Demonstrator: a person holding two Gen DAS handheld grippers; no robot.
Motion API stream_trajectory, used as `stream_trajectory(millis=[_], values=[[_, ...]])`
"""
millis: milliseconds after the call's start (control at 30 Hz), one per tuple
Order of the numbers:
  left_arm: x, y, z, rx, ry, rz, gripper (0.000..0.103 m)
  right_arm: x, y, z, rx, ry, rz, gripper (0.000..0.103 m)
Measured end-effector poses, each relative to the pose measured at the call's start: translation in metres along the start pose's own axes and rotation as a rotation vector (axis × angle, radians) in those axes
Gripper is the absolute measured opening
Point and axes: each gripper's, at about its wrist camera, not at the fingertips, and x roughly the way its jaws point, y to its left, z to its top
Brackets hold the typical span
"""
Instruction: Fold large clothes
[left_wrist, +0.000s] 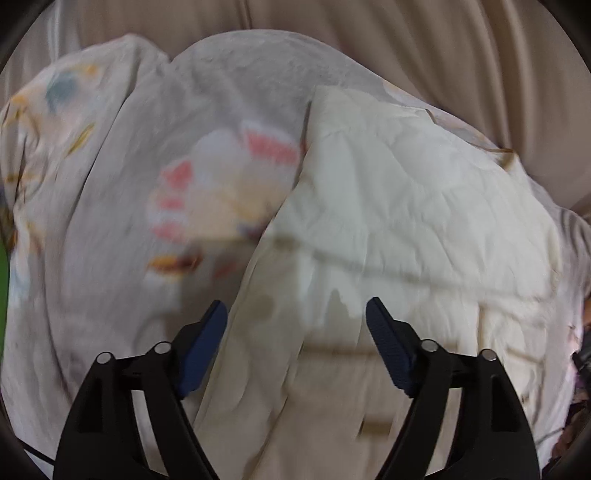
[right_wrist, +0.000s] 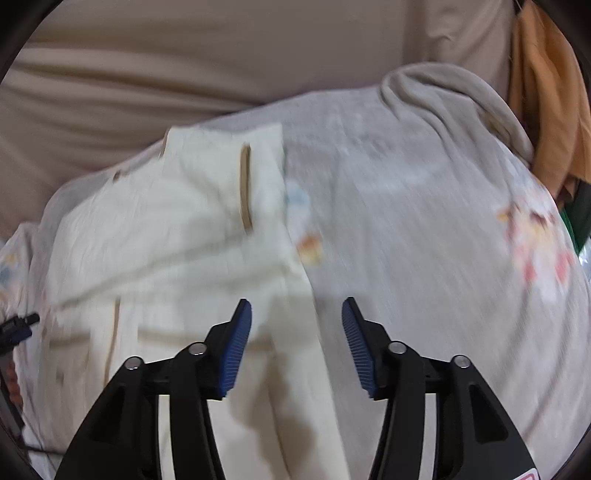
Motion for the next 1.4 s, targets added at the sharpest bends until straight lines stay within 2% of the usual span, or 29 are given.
stream_trajectory(millis=[33,133,267,367,433,500,533,567,600,633,667,733,833,967,1033,1100,1167,1233,1300,1367,1400], values=[[-0.006,0.007,-0.012,-0.006,0.017,-0.011,0.079,-0.009,-0.006,-0.012,-0.001,0.027,0.002,0.057],[-0.019,0.034,-0.064,-0.031,0.106,-0.021,0.079,-0.033,-0.029,-0.073,0.013,0.154,0.024,0.059],[-0.022,0.056,-0.124,-0.116,0.211,-0.033,0.079,-0.037,-0.049,-0.129,0.069,0.248,0.049,0.064],[-0.016,0.068,-0.146,-0.262,0.243,-0.077,0.079,-0.027,-0.048,-0.139,0.107,0.266,0.100,0.064],[-0.016,0.066,-0.146,-0.284,0.217,-0.061,0.076,-0.020,-0.038,-0.138,0.102,0.258,0.123,0.067],[-0.018,0.060,-0.141,-0.311,0.198,-0.061,0.064,-0.007,-0.025,-0.130,0.108,0.261,0.152,0.068],[-0.018,0.059,-0.138,-0.322,0.194,-0.073,0.053,-0.002,-0.022,-0.126,0.124,0.256,0.151,0.068],[-0.019,0.056,-0.136,-0.328,0.197,-0.076,0.042,-0.004,-0.017,-0.131,0.137,0.256,0.147,0.064],[-0.021,0.054,-0.134,-0.326,0.198,-0.071,0.034,-0.002,-0.015,-0.128,0.152,0.261,0.144,0.053],[-0.024,0.050,-0.132,-0.310,0.200,-0.073,0.023,-0.004,-0.015,-0.127,0.162,0.264,0.156,0.021],[-0.030,0.047,-0.130,-0.287,0.187,-0.081,0.017,-0.008,-0.014,-0.125,0.173,0.264,0.168,0.015],[-0.048,0.041,-0.131,-0.240,0.149,-0.095,0.011,-0.031,-0.009,-0.120,0.151,0.208,0.166,0.007],[-0.082,0.034,-0.134,-0.175,0.106,-0.081,0.009,-0.069,-0.008,-0.121,0.109,0.149,0.201,0.006],[-0.122,0.032,-0.164,-0.114,0.126,-0.088,0.009,-0.111,-0.016,-0.144,0.045,0.163,0.193,0.006],[-0.141,0.037,-0.197,-0.073,0.175,-0.072,0.009,-0.127,-0.026,-0.170,0.004,0.217,0.174,0.006],[-0.158,0.044,-0.236,-0.050,0.239,-0.043,0.009,-0.144,-0.039,-0.210,-0.046,0.306,0.146,0.006],[-0.171,0.052,-0.277,-0.080,0.322,-0.024,0.009,-0.158,-0.050,-0.245,-0.085,0.398,0.122,0.006],[-0.181,0.056,-0.298,-0.141,0.362,-0.025,0.009,-0.172,-0.056,-0.269,-0.103,0.476,0.111,0.006],[-0.192,0.048,-0.291,-0.142,0.337,-0.032,0.009,-0.184,-0.055,-0.261,-0.094,0.469,0.131,0.006],[-0.204,0.027,-0.253,-0.094,0.246,-0.083,0.008,-0.190,-0.051,-0.225,-0.062,0.388,0.189,0.005],[-0.208,0.018,-0.234,-0.070,0.203,-0.110,0.008,-0.192,-0.046,-0.196,-0.048,0.320,0.234,0.005]])
